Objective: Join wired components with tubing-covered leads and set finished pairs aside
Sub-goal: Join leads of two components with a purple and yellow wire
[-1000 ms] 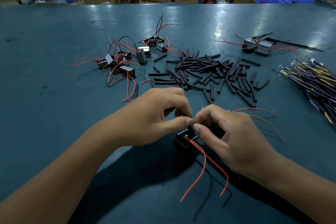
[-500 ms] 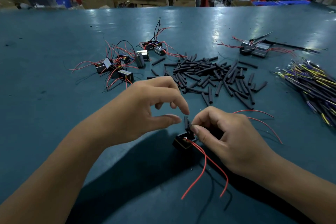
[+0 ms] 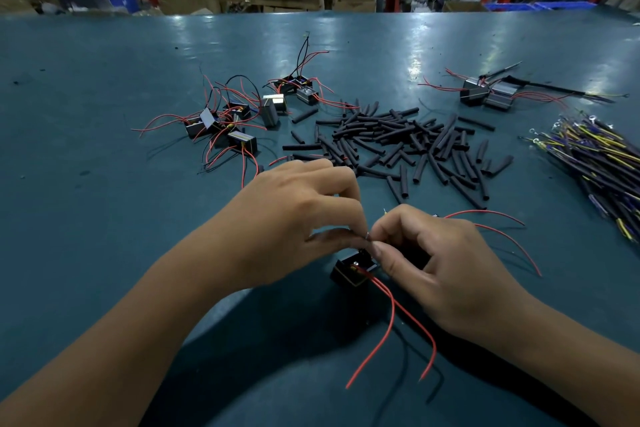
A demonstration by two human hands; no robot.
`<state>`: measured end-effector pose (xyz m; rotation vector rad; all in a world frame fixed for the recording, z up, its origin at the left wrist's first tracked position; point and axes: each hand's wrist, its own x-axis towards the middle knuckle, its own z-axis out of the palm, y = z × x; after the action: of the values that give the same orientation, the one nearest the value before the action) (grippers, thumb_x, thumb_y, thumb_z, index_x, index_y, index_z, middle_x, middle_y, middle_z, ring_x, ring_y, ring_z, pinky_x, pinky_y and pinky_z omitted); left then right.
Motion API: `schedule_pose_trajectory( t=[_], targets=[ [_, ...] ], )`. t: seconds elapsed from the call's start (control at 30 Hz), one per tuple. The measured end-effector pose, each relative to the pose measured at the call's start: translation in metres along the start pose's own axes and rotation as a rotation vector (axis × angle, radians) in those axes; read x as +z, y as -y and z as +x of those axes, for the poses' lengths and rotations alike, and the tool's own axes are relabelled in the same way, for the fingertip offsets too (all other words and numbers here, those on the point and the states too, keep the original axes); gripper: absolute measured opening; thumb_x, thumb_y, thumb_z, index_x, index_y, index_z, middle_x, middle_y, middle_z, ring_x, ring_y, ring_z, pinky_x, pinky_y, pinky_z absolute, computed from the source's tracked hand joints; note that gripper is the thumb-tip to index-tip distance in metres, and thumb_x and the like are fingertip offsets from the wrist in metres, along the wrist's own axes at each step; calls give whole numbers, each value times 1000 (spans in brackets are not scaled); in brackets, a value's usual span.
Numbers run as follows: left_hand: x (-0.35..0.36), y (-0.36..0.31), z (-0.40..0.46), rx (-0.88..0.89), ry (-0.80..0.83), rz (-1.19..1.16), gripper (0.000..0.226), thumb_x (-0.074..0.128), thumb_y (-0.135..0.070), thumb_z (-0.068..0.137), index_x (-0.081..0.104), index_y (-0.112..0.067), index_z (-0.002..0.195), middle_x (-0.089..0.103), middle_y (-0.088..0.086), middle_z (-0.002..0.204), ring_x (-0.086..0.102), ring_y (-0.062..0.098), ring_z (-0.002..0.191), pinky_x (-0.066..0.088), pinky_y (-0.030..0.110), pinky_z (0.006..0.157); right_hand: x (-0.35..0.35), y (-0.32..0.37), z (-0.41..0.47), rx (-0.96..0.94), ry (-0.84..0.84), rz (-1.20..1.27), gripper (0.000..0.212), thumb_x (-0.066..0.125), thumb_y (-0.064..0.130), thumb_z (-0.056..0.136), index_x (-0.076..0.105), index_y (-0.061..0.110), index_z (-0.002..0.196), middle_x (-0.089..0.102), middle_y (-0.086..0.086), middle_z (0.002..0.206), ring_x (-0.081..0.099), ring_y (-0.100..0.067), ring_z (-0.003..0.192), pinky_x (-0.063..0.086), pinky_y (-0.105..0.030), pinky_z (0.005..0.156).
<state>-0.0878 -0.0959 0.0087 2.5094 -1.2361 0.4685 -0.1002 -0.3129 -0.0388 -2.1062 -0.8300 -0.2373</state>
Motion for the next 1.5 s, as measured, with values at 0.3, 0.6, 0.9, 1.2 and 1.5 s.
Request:
schedule_pose_trajectory(
  t=[0.3, 0.6, 0.9, 1.2, 1.5],
  targets=[
    [10, -4, -1, -615, 142, -791, 16, 69, -24, 82, 71, -14, 69, 55, 0, 58, 43, 11, 57, 32, 29, 52, 2, 2, -1, -45, -7, -38, 3, 63, 23, 93, 63, 22, 90, 58, 14, 74, 52, -3, 58, 34, -6, 56],
    [0, 7, -4, -192, 76, -294, 15, 79, -30, 84, 72, -29, 97, 58, -12, 93, 56, 14, 83, 47, 29, 72, -1, -2, 1, 46, 3, 49, 5, 63, 24, 92, 62, 25, 87, 59, 18, 69, 54, -3, 57, 36, -7, 56],
    [2, 4, 0, -6, -11, -52, 8, 71, -27, 91, 76, -24, 95, 62, -7, 94, 56, 19, 83, 44, 41, 75, 0, -1, 0, 59, 20, 45, 5, 61, 29, 92, 60, 29, 86, 59, 8, 65, 51, -10, 53, 37, -15, 51],
    [2, 4, 2, 46, -41, 35, 15, 64, -34, 95, 76, -26, 89, 65, -11, 89, 54, 17, 79, 31, 28, 72, -2, -2, 0, 45, 23, 47, 7, 61, 28, 92, 59, 30, 86, 59, 9, 67, 52, -11, 53, 37, -12, 52],
    [10, -1, -2, -331, 57, -539, 12, 68, -30, 89, 72, -21, 82, 62, -10, 72, 54, 8, 69, 44, 34, 64, 0, 0, -1, -7, -40, -34, 5, 62, 27, 93, 61, 25, 88, 57, 9, 68, 50, -6, 54, 33, -8, 51]
  ],
)
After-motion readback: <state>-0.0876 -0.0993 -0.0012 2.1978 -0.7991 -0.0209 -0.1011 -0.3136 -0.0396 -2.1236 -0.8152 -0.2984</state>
